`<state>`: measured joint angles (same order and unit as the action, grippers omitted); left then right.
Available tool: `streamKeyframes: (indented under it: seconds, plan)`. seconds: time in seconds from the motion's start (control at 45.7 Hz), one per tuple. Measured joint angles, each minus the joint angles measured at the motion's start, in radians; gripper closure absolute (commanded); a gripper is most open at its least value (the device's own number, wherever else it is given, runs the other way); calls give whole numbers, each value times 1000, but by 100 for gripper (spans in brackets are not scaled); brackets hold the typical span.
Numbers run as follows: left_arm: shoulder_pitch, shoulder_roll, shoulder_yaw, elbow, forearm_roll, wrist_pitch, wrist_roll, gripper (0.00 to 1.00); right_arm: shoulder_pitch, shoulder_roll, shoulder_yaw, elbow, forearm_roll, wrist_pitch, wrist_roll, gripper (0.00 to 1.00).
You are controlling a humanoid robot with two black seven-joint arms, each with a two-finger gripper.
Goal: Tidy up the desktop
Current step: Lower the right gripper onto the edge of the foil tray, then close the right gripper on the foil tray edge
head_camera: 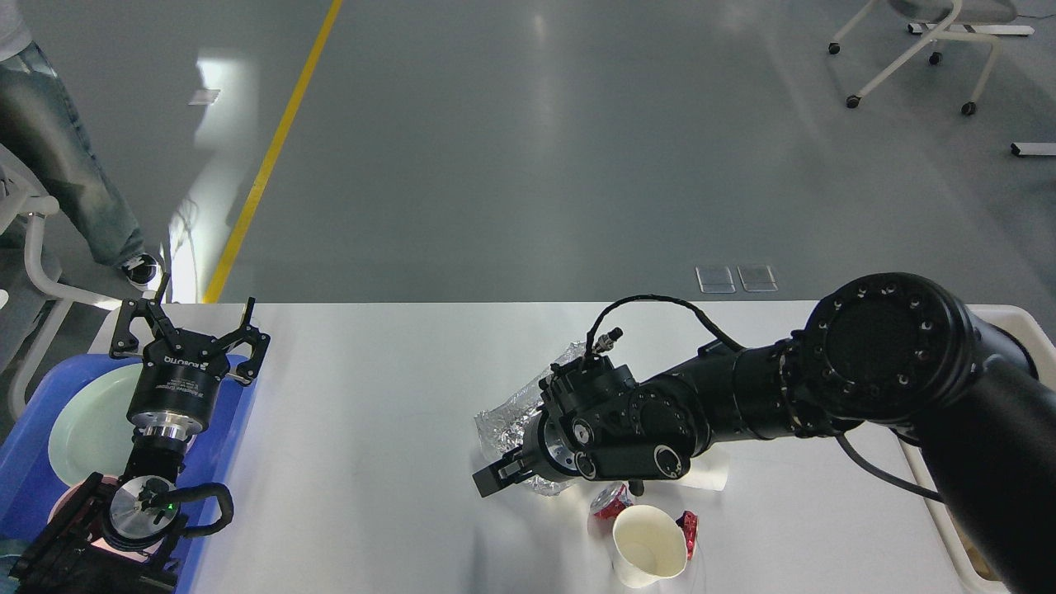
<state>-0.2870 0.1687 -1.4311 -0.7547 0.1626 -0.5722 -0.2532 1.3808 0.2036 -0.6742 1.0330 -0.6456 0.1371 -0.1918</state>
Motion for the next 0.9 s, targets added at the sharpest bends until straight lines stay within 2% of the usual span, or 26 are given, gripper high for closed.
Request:
streamKeyframes:
  seconds: [0.197,0.437,0.656,0.853,0.897]
  plan:
    - [0,0,0,0,0,0,0,3,-86,-2,1,0,-139,-59,0,1]
    - [0,0,0,0,0,0,-1,3,-118,-4,1,-14,-174,-116,0,1]
    - [0,0,0,0,0,0,-1,3,-127,-4,1,-22,-175,-123,0,9]
    - [0,0,0,0,0,0,0,3,-137,-5,1,-36,-175,-125,0,10]
    - [0,0,0,0,0,0,0,3,-141,-6,1,-38,-175,-126,0,13]
